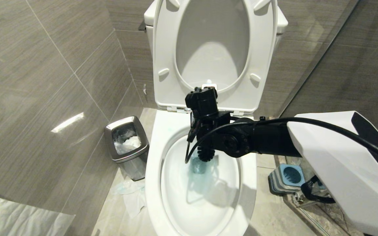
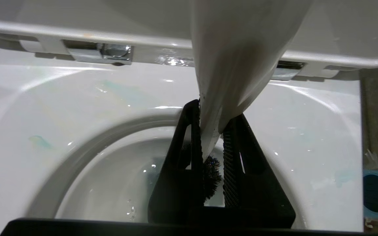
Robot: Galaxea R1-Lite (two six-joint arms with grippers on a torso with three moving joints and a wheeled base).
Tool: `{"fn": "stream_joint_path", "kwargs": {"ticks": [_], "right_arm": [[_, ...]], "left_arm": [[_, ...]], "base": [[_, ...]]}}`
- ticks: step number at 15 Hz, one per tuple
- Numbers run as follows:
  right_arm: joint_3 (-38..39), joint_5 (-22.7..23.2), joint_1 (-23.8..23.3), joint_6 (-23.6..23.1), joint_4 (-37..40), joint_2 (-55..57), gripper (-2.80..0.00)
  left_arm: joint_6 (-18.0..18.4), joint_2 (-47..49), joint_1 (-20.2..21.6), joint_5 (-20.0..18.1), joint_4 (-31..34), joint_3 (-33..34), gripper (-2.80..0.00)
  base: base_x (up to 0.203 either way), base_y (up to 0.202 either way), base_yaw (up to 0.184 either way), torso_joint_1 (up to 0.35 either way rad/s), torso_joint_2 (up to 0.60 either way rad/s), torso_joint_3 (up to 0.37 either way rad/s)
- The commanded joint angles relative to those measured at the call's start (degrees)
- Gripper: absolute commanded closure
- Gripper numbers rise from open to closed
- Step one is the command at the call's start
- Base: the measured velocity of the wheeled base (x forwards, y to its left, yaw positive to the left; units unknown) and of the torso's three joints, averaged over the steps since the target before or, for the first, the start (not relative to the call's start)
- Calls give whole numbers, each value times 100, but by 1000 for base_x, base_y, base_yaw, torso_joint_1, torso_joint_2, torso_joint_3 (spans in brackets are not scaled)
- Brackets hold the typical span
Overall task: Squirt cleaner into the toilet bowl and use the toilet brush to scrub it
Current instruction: Scrub the toilet bowl
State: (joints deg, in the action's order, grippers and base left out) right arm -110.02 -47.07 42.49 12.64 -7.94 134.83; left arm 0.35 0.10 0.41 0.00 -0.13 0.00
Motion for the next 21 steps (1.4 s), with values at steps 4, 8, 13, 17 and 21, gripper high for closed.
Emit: {"fn": "stream_joint_path", "kwargs": {"ticks": [4,8,13,17,21], "right_arm": [[1510,81,-60,42,-42,-998,0],[2645,180,21,62,-271,-1728,0],[3064,156,336,159,-367,-2118,0],[3362,145,567,219,-364,-2392,0],[3682,128,818,332,-358,-2585,0]], "left_arm": [[0,-1,3,0,-4,0,0],[0,-1,2,0,-2,-2,0],[0,-1,10,0,-3,0,0],[0,-1,2,5,-4,0,0],[0,-1,2,0,2,0,0]], "base": [[0,0,0,0,0,0],[0,0,0,0,0,0],[0,0,0,0,0,0],[0,0,0,0,0,0],[0,0,0,0,0,0]]}}
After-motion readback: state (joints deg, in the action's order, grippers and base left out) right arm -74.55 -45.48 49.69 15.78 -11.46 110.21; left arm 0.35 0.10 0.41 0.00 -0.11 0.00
